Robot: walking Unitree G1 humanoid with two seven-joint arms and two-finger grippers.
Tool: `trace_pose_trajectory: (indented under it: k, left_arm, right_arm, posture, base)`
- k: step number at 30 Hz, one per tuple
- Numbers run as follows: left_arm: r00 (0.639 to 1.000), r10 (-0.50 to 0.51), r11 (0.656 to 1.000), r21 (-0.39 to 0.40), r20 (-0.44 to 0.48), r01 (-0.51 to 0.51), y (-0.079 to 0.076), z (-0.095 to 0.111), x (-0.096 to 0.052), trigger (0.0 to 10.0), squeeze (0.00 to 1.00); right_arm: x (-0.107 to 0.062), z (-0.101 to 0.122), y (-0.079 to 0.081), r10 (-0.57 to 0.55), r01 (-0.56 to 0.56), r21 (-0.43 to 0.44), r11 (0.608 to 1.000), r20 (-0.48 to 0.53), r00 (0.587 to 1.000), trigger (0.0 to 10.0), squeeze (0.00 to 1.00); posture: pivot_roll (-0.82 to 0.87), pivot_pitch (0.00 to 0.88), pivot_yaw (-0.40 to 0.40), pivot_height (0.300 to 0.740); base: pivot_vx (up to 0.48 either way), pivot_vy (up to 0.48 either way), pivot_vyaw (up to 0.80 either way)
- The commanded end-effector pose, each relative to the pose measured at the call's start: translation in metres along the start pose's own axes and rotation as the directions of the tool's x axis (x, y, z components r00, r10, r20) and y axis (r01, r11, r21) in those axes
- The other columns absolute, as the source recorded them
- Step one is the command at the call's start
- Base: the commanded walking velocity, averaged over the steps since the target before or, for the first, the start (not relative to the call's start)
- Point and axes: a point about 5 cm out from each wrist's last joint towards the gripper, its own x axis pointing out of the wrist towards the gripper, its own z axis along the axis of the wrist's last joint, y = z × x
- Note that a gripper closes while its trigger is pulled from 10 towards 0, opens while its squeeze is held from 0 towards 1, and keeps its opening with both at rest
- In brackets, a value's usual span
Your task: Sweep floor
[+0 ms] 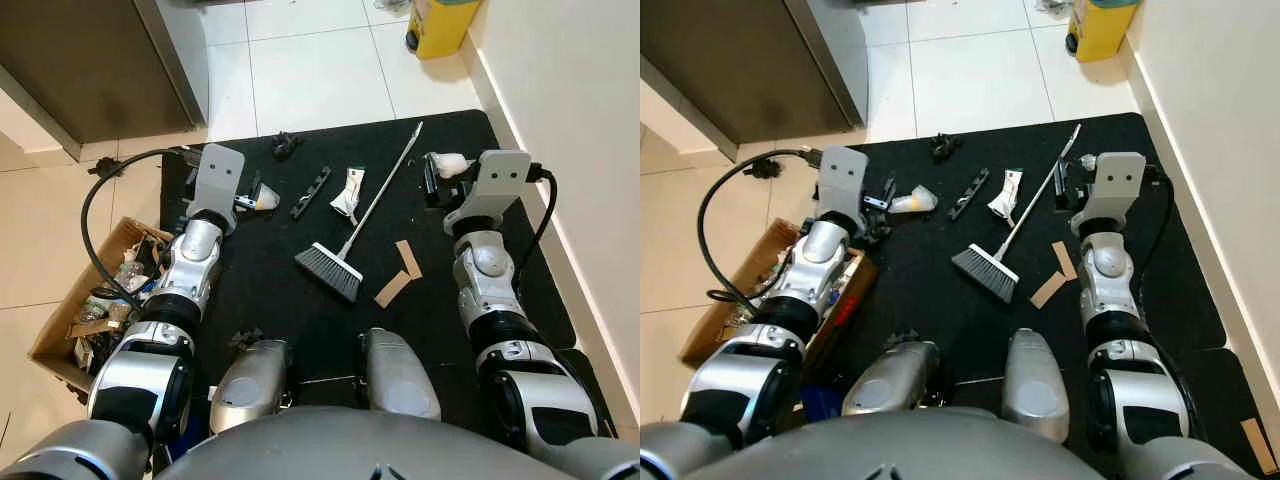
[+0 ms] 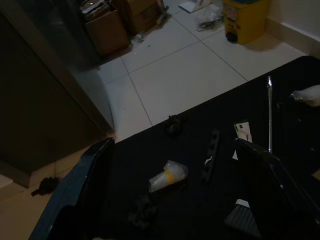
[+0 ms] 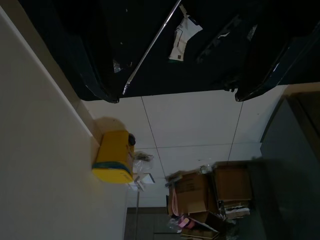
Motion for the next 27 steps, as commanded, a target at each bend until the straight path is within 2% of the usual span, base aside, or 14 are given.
trace_pose_trajectory:
  k: [1, 27]
  left_arm:
    - [1.000, -0.019, 1.000, 0.003, 0.005, 0.019, -0.0044, 0.0010, 0.0006, 10.0, 0.00]
    - [0.999, -0.029, 1.000, 0.006, 0.017, 0.029, -0.0065, 0.0022, 0.0005, 10.0, 0.00]
  right_arm:
    - [0.0006, 0.0004, 0.0000, -0.003, 0.003, 0.002, 1.000, -0.006, 1.000, 10.0, 0.00]
    - [-0.0009, -0.0014, -0.0010, -0.004, 0.004, 0.000, 1.000, -0.015, 1.000, 10.0, 0.00]
  posture:
    - [0.02, 0.000, 0.021, 0.740]
    - [0.02, 0.000, 0.020, 0.740]
  base:
    - [0.000, -0.465, 0.00]
    - [0.000, -0.454, 0.00]
